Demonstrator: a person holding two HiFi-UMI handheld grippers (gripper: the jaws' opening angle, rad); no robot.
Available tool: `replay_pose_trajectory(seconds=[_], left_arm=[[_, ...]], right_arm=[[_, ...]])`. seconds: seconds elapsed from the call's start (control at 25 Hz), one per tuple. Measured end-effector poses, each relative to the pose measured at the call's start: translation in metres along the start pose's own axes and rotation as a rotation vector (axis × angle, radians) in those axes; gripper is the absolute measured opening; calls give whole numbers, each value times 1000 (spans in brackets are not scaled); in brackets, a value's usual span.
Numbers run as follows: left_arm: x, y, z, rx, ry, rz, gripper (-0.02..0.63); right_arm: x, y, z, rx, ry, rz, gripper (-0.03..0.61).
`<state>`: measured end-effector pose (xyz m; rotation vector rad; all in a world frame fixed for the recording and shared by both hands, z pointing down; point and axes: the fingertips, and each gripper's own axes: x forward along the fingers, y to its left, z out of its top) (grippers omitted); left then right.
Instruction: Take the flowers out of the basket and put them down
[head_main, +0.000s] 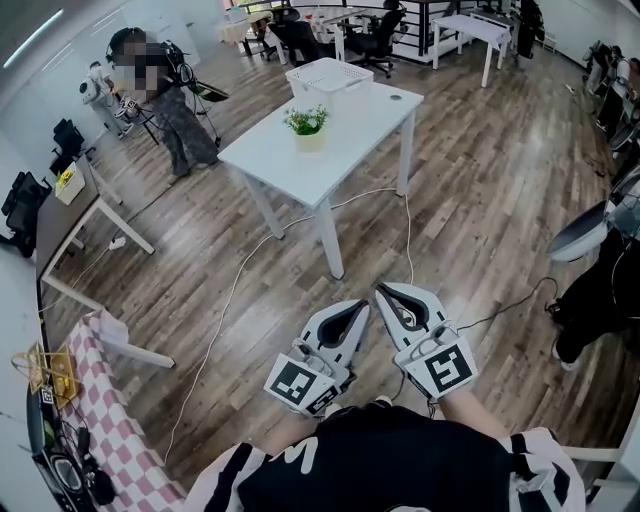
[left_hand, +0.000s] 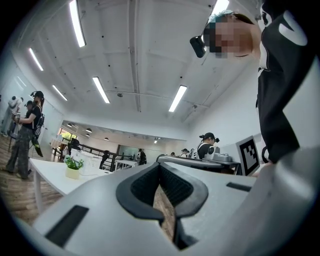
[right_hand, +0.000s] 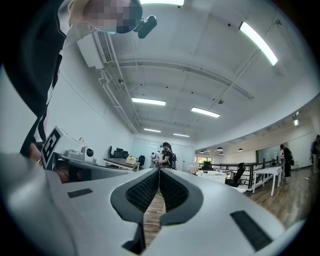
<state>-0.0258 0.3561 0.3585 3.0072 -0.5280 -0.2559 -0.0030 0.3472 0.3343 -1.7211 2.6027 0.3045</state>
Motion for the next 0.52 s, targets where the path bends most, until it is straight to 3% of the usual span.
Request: replay_pose_trajectory(seconds=[0.28,0.52], left_arm=[[3,0,2,3,-6,3,5],[7,-8,-5,-2,0,1,5]], right_arm=[[-5,-5,-5,-1,53,-20,21],[-10,-6,-6,4,10,-10,21]])
